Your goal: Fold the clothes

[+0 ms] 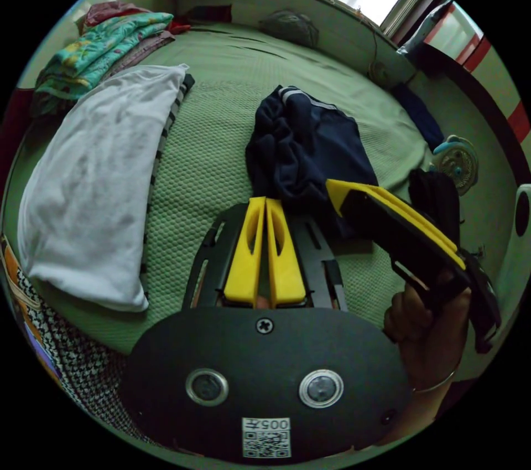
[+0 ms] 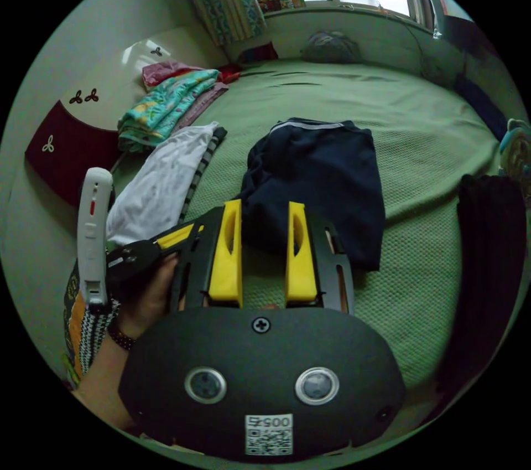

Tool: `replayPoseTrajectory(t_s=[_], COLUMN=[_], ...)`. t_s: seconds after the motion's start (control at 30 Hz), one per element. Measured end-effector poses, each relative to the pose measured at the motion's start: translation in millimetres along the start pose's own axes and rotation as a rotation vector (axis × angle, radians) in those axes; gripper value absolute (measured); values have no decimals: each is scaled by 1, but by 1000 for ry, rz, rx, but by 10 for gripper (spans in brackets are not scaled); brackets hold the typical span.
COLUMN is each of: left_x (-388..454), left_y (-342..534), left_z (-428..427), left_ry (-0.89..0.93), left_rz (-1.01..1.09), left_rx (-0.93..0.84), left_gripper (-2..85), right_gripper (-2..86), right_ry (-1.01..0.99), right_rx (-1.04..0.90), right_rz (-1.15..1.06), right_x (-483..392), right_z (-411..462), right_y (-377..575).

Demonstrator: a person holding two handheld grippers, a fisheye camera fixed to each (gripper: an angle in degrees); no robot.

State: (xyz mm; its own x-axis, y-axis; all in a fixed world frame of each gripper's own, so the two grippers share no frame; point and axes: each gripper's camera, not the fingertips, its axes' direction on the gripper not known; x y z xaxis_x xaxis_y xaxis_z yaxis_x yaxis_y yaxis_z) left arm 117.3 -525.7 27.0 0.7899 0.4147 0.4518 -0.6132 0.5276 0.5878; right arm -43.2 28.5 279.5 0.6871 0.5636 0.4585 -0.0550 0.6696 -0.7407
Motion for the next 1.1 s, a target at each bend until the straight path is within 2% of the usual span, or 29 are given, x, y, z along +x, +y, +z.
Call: replayPoseTrajectory(t_s=[0.27, 0.4, 0.57, 0.8, 1.1], left_x=[-4, -10, -11, -7, 9], left_y=[-2, -5, -9, -12, -16], left_z=[0, 0, 2, 8, 11], left_ry=[-16, 18, 37, 98, 68], left_rz=[31, 17, 25, 58, 177], left_rx=[6, 16, 10, -18, -32], left_gripper=[-6, -7, -7, -7, -7], right_gripper=[122, 131, 139, 153, 129], right_ry=[-13, -88, -37, 8, 40], right_rx=[-6, -24, -23, -120, -154], right_rz=[19, 24, -13, -47, -82], right_x=[6, 7, 3, -2, -2], right_z=[3, 5, 11, 47, 73], right_y=[-7, -21, -45, -63, -66])
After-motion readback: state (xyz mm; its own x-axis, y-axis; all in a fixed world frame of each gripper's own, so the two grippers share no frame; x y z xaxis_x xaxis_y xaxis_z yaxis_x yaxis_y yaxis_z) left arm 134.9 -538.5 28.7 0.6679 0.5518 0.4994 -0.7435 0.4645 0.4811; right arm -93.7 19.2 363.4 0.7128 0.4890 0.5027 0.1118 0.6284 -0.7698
